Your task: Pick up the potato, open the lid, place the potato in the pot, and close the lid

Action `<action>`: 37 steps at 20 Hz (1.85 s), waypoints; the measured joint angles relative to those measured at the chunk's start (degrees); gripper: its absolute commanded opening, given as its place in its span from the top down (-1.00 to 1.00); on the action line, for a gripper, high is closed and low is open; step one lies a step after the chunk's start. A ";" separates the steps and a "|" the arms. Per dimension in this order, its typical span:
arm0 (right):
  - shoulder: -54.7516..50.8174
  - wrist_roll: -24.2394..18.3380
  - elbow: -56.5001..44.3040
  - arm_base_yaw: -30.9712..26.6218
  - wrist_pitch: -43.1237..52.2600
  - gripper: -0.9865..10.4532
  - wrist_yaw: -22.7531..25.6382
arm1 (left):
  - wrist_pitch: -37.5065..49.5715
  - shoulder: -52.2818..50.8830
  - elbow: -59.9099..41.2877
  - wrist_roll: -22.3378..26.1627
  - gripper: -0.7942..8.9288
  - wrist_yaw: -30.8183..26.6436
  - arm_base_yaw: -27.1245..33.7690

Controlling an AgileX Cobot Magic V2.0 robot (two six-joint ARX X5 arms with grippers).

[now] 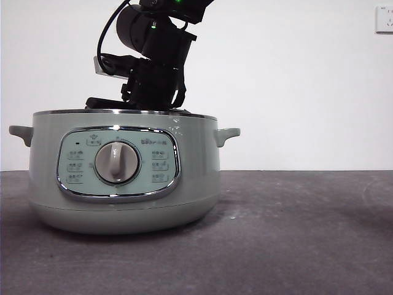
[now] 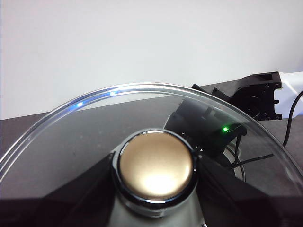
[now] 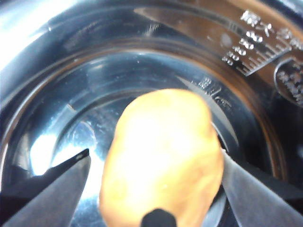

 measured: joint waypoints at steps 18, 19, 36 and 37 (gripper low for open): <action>-47.19 3.21 -0.02 -2.69 -29.46 0.06 0.02 | 24.55 35.26 0.00 0.02 0.85 5.40 -0.02; -48.35 3.30 -0.02 -2.69 -29.79 0.06 0.00 | 26.49 37.99 0.00 0.02 0.85 5.66 -0.02; -51.74 3.80 -0.02 -2.69 -31.47 0.06 1.09 | 33.29 56.92 0.00 0.15 0.85 6.38 -2.14; -51.74 3.82 -0.02 -2.69 -31.47 0.06 2.25 | 33.20 57.02 0.09 0.22 0.85 6.29 -2.16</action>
